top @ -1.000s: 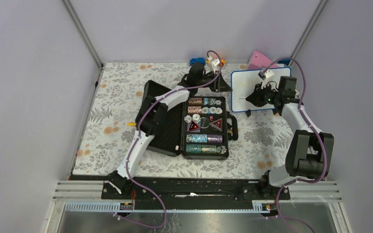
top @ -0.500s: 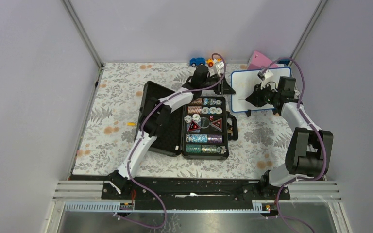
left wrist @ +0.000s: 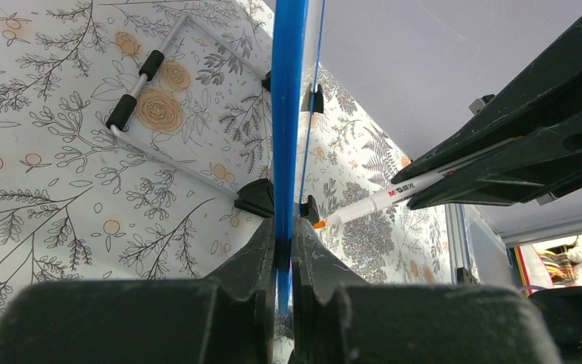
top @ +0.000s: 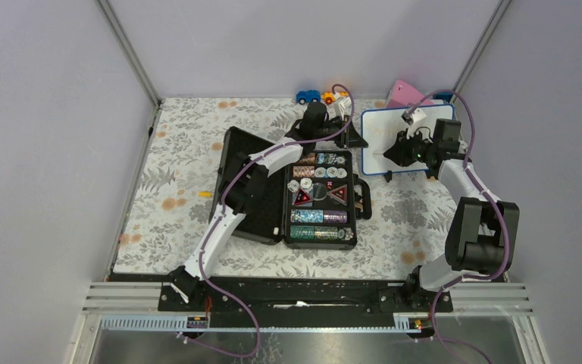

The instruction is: Write a sentence on the whiteboard

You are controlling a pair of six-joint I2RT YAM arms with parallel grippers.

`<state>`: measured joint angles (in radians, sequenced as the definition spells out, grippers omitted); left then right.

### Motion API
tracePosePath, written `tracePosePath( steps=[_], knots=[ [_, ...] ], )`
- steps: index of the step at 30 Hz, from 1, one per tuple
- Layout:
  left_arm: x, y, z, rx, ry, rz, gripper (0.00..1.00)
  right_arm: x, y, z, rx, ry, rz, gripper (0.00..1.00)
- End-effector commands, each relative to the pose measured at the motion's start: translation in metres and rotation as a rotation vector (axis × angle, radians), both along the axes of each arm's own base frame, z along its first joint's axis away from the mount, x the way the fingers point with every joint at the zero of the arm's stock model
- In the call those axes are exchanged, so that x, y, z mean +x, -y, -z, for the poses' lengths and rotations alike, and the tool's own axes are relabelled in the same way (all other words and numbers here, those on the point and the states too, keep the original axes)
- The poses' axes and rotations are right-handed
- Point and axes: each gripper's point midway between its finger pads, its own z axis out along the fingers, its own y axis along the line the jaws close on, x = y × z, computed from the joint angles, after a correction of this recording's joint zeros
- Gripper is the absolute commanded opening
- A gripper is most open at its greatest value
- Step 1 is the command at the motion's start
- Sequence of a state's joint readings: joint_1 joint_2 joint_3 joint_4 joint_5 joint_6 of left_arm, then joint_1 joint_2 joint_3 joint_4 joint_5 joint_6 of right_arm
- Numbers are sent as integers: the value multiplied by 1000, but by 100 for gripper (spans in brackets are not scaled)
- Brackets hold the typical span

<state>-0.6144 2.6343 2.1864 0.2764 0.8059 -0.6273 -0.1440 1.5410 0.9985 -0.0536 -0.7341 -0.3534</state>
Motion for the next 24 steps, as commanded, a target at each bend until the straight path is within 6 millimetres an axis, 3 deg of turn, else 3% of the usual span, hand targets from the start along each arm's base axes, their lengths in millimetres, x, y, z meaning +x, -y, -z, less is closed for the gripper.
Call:
tracePosePath(
  steps=[1, 17, 24],
  knots=[
    [12, -3, -19, -24, 59, -20, 0, 20, 3, -23, -23, 90, 0, 0],
    [12, -3, -22, -24, 70, -22, 0, 36, 5, -19, -23, 78, 10, 0],
    [14, -4, -25, -26, 75, -26, 0, 23, 5, -6, -42, 49, -9, 0]
  ],
)
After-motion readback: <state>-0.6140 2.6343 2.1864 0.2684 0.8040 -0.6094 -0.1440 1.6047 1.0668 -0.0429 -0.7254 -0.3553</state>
